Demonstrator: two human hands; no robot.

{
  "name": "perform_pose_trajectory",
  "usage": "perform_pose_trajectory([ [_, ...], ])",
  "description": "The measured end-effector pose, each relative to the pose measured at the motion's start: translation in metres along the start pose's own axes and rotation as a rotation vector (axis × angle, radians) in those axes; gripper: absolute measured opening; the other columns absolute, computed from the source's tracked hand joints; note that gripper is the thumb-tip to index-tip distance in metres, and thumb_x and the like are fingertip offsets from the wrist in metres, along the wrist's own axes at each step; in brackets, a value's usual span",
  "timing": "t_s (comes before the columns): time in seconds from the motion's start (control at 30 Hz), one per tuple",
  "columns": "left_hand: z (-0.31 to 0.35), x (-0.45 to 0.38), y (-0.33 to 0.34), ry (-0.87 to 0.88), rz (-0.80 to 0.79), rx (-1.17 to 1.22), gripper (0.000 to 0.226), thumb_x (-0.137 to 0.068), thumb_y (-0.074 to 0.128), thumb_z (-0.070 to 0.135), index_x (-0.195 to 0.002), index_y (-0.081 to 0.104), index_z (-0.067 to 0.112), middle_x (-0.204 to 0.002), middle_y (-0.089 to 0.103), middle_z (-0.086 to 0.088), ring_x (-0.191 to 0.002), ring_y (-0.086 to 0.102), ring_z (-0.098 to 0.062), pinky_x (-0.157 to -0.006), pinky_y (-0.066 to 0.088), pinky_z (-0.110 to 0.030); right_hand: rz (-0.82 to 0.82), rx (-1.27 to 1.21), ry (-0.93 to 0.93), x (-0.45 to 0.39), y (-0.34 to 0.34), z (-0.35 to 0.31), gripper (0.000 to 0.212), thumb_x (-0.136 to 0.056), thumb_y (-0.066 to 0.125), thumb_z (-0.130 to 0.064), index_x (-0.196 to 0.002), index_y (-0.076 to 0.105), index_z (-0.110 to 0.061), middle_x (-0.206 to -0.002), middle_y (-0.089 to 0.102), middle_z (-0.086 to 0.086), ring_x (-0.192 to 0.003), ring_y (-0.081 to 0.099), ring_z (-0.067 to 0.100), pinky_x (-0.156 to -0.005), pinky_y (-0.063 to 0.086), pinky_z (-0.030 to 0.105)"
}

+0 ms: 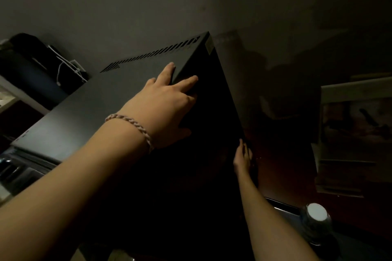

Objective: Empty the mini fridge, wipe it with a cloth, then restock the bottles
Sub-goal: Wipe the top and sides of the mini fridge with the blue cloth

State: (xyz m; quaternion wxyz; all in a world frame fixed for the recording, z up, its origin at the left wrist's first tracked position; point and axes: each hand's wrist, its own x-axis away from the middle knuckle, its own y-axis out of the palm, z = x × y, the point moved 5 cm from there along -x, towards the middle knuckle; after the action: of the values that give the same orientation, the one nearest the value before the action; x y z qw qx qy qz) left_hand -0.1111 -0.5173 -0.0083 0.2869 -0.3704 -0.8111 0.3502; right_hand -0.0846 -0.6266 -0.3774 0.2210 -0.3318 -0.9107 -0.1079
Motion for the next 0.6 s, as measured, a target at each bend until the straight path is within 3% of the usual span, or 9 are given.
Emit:
perform_pose_trajectory([
  [0.13,0.0,0.0,-0.002,0.004,-0.007,0.023,0.072,-0.086,0.06,0.056,-0.148,0.039,0.026,-0.164,-0.002,0.008,-0.147,-0.01,-0.041,-0.116,0.023,-0.058,0.078,-0.022,0.07,0.027,0.004,0.005,0.058,-0.105,0.015,-0.053,-0.157,0.024,-0.029,-0.166,0.015,0.001,-0.153,0.009,0.023,-0.12,0.001,0.048],
  [0.27,0.003,0.002,-0.003,0.001,0.006,0.022,0.067,-0.085,0.062,0.055,-0.143,0.047,0.023,-0.164,0.003,0.007,-0.147,-0.005,-0.043,-0.112,0.027,-0.059,0.198,0.064,-0.184,0.091,0.028,0.003,0.056,-0.103,0.026,-0.019,-0.157,0.018,-0.034,-0.163,0.024,0.008,-0.152,0.015,0.032,-0.115,0.013,0.06],
  [0.37,0.003,0.003,-0.007,0.006,-0.008,0.046,0.062,-0.085,0.065,0.052,-0.138,0.053,0.023,-0.164,0.005,0.006,-0.147,-0.005,-0.044,-0.111,0.026,-0.061,0.176,-0.125,-0.036,0.115,0.031,-0.022,0.046,-0.108,0.032,-0.038,-0.153,0.032,-0.034,-0.163,0.023,-0.001,-0.151,0.016,0.031,-0.117,0.008,0.054],
  [0.5,0.001,0.002,-0.007,0.005,-0.014,0.066,0.057,-0.087,0.065,0.049,-0.135,0.055,0.021,-0.163,0.007,0.004,-0.146,-0.004,-0.045,-0.112,0.025,-0.063,0.104,0.069,-0.209,0.156,0.042,-0.066,0.049,-0.106,0.026,-0.046,-0.155,0.025,-0.039,-0.165,0.01,-0.012,-0.153,0.003,0.02,-0.118,0.006,0.05],
  [0.6,0.001,0.003,-0.007,-0.004,-0.005,0.088,0.047,-0.091,0.06,0.045,-0.132,0.058,0.021,-0.164,0.007,0.003,-0.147,-0.004,-0.045,-0.112,0.025,-0.063,0.19,0.038,-0.355,0.208,0.051,-0.078,0.059,-0.092,0.029,-0.068,-0.147,0.032,-0.048,-0.163,0.02,-0.012,-0.151,0.011,0.018,-0.119,0.008,0.048],
])
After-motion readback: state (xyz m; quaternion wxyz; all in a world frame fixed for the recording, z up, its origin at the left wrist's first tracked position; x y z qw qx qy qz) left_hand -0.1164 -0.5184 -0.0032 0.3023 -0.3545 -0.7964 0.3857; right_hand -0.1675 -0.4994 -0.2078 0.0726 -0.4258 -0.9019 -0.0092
